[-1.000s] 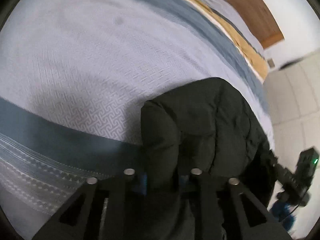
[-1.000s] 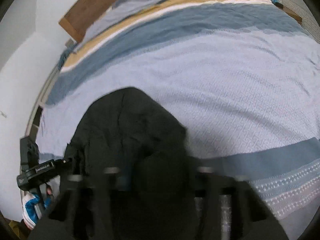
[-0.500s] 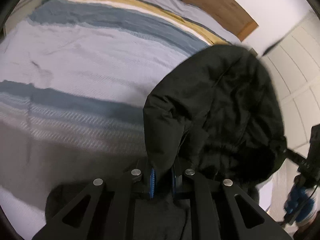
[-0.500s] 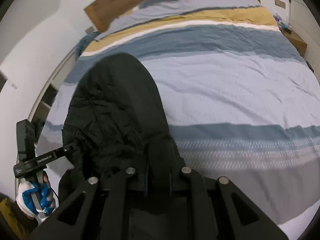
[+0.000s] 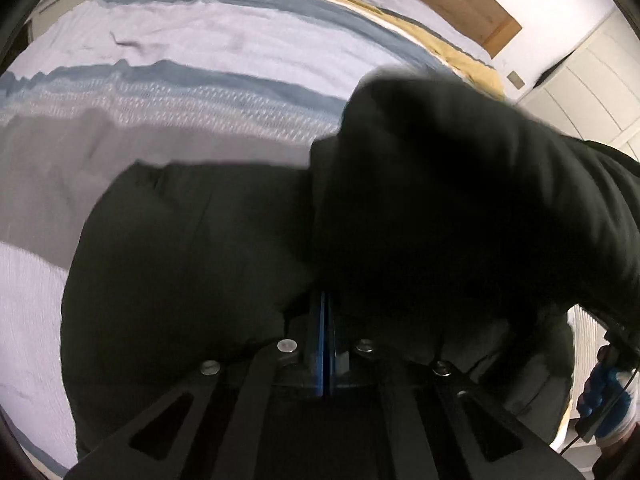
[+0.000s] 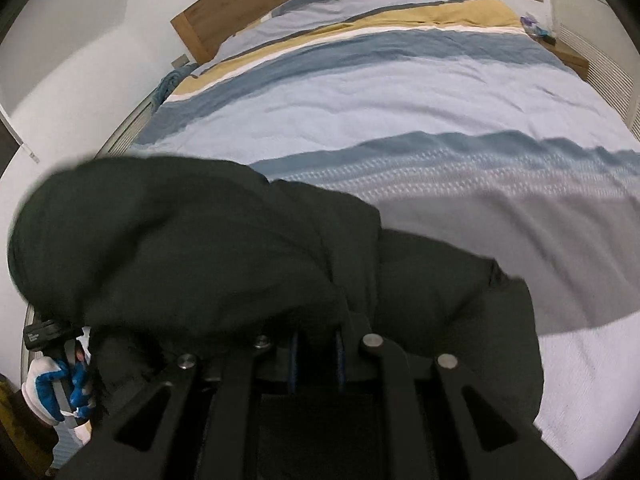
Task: Fold large clothes
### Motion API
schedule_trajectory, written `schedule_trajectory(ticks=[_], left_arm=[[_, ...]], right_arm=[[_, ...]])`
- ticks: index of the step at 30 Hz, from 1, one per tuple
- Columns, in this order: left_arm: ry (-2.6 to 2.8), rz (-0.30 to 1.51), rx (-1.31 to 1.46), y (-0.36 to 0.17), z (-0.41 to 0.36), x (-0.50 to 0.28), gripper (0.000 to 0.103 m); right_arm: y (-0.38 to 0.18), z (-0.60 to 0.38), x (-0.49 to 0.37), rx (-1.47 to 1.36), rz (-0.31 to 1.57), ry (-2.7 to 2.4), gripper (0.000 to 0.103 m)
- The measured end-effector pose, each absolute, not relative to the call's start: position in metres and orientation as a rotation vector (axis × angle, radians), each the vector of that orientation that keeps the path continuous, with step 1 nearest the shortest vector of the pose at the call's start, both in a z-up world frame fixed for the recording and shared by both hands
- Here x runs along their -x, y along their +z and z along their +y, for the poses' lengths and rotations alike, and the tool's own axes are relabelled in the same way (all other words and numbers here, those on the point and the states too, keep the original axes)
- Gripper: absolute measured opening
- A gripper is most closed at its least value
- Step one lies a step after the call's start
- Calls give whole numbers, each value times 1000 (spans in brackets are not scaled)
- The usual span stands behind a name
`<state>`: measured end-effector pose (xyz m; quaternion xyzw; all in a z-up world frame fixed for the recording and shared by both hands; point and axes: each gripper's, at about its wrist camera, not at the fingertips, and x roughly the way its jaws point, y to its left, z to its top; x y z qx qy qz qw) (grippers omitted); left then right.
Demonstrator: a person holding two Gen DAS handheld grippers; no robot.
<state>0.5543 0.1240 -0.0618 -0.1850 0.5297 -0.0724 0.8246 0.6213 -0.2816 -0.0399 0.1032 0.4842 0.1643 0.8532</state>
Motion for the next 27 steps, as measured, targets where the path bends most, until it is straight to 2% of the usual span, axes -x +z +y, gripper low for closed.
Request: schedule_trajectory(ticks=[8,14,17,19,21,27], left_arm=[[-157,1077,400,-57,127,-540,1],[-156,1020,417,-24,140,-522,10],[-166,957,445,-1,144,-515,25],[-178,914,461,10,151,-524,43],[-221,869,468,27,143,-539,50],[-258,882,431,20,114,-587,51]], right_arm=[[-64,-288,-605,-123,991,334,13],[-66,-293,-594,-74,981,348,10],[-68,-294,-594,-59,988,359,10],[-68,-296,-593,-53,989,365,10],[-70,-295,-595,-51,993,371,10],[-68,-294,-594,-52,996,374,11]])
